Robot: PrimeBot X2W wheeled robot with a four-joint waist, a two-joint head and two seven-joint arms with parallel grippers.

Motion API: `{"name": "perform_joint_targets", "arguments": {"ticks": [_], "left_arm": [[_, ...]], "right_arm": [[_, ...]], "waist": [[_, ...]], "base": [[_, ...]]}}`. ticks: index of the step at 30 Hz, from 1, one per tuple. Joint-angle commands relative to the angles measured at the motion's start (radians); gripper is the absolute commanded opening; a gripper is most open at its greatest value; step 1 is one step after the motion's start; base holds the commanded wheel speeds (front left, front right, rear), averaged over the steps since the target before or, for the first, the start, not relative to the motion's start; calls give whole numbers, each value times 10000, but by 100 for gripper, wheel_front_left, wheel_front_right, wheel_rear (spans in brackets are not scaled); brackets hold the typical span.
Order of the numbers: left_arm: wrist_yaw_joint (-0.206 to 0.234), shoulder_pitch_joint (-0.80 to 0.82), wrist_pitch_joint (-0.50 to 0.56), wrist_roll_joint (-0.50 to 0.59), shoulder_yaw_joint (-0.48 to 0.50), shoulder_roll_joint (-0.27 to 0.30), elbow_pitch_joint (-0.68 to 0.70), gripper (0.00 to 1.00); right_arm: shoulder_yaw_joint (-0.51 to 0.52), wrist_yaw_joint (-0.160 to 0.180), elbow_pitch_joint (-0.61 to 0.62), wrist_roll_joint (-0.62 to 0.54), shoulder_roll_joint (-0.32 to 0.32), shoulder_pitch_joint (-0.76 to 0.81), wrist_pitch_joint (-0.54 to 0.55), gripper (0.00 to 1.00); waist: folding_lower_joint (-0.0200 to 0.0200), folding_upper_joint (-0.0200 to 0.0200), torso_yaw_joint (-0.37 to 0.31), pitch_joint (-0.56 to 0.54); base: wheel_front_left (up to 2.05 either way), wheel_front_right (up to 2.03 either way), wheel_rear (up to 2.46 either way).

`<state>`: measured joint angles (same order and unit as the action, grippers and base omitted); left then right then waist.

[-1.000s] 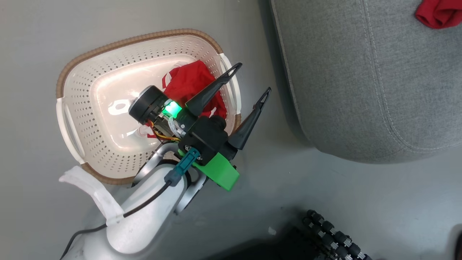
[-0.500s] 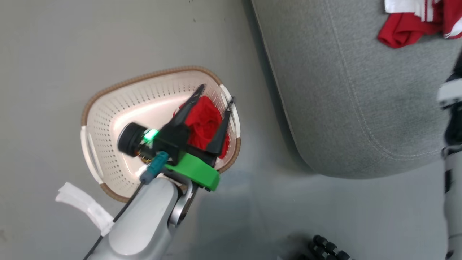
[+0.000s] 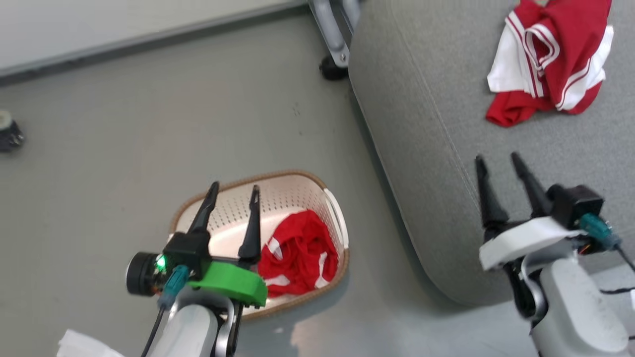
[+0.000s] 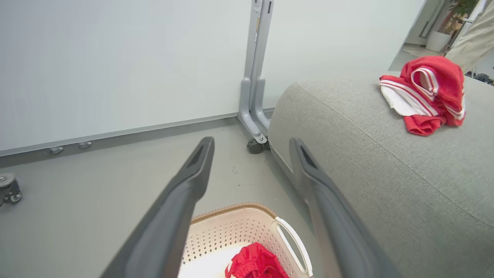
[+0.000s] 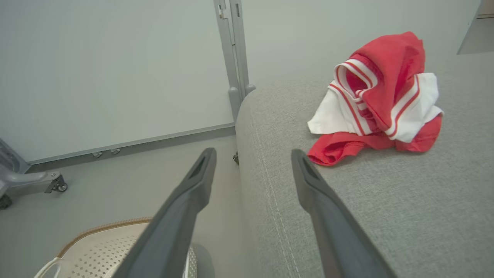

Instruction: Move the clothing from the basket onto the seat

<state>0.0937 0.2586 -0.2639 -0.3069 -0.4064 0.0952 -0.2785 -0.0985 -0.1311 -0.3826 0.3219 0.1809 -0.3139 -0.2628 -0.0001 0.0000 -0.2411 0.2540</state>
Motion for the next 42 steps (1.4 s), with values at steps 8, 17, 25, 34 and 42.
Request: {"name": "perform_joint_targets", "arguments": {"ticks": [8,17,25,34,42], "left_arm": [[-25,-1617,-4,682,1326,-334,727,100],[-328,-2640,-4,1198,1951,-431,1657,100],[-112,-3560,-5,925,2020,-441,2440,100],[-66,-4781,-6,1115,2129,-443,3122,100],[-35,-4798,-6,1169,2039,-444,3019,100]], "right_arm": [[-654,6,914,-284,-169,1442,-31,100],[-505,6,2119,-484,-318,2564,-31,100],[-564,6,2779,-1052,-433,3811,-31,100],[-557,6,3140,-1144,-661,4524,-31,100],[-639,6,3148,-1338,-554,4696,-31,100]], "waist": [[1,0,1661,-2246],[1,0,2361,-2767],[1,0,2473,-3285],[1,0,2209,-3541],[1,0,2263,-3608]], "base": [[0,0,0],[0,0,0],[0,0,0],[0,0,0],[0,0,0]]}}
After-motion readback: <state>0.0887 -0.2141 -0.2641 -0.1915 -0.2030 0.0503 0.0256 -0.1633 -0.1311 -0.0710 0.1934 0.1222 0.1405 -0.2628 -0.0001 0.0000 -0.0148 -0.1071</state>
